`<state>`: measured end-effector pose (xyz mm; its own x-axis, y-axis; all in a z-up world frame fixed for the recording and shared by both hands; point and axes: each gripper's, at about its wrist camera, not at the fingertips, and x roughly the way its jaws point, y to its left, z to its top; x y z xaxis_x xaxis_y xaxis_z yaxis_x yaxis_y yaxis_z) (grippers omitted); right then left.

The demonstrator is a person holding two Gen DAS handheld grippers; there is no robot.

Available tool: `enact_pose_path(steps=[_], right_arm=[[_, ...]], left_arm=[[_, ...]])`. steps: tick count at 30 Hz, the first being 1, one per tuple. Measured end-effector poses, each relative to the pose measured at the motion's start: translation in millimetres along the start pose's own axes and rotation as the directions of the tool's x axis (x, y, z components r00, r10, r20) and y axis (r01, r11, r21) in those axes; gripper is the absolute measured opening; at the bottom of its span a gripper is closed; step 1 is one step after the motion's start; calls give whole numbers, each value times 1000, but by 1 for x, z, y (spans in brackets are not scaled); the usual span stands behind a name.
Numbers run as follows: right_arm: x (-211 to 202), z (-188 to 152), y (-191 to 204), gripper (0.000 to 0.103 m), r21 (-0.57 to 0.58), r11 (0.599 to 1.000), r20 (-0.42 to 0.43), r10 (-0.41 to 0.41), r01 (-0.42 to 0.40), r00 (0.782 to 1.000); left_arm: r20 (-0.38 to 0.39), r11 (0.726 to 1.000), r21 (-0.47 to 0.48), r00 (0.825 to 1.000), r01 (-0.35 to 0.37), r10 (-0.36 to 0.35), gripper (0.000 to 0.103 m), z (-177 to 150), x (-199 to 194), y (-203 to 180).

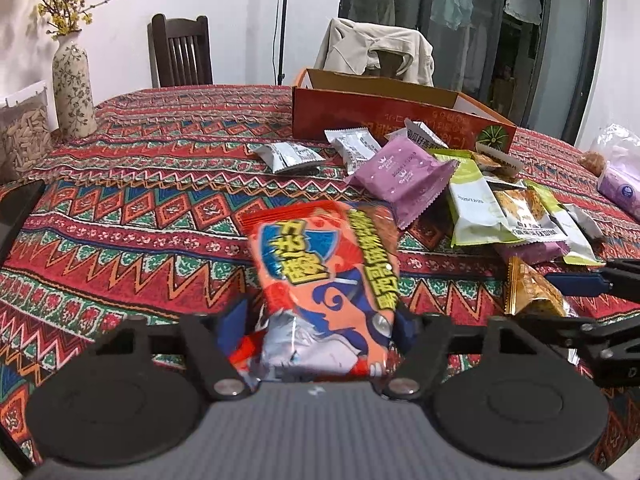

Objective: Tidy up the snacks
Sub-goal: 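Carry the candy bag with left tool while right tool carries the cracker packet to the box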

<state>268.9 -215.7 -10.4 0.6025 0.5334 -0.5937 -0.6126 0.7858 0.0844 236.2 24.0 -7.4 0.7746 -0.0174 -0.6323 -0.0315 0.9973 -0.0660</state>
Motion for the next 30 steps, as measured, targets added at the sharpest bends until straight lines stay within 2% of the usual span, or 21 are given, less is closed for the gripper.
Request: enact_pose_path(steps=[2, 3, 6, 12, 18, 22, 24, 28, 30], right_arm=[[2, 1, 3, 57, -8, 1000, 1, 0, 0, 1000], [2, 1, 5, 46, -12, 1000, 0, 1, -1, 1000], [-3, -1, 2, 41, 35, 999, 15, 21, -22, 1000], [-20, -13, 3, 39, 84, 996, 55, -24, 19, 998], [-36, -6, 1, 40, 92, 995, 113, -49, 39, 992], [-49, 14, -12, 40, 83, 996, 170, -47, 33, 984], [-55, 33, -24, 40, 80, 996, 198, -54, 38, 979], [-66, 87, -60, 40, 89, 994, 254, -83, 63, 964], [-63, 119, -84, 40, 106, 992, 270, -94, 68, 958]], left_arm=[[14, 1000, 9, 1000, -4, 4, 53, -2, -4, 0], [18, 1000, 14, 1000, -1, 0, 53, -3, -7, -1], [16, 1000, 7, 1000, 12, -12, 52, -4, -14, -1], [40, 999, 20, 999, 26, -26, 52, -3, -30, -6], [90, 999, 29, 995, 32, -34, 52, 18, -38, -8], [103, 994, 69, 990, 87, -94, 52, 58, -37, -4], [124, 989, 100, 985, 108, -120, 52, 89, -34, -4], [144, 981, 112, 974, 158, -174, 52, 158, -12, -3], [155, 981, 123, 973, 152, -171, 52, 191, 8, -6]])
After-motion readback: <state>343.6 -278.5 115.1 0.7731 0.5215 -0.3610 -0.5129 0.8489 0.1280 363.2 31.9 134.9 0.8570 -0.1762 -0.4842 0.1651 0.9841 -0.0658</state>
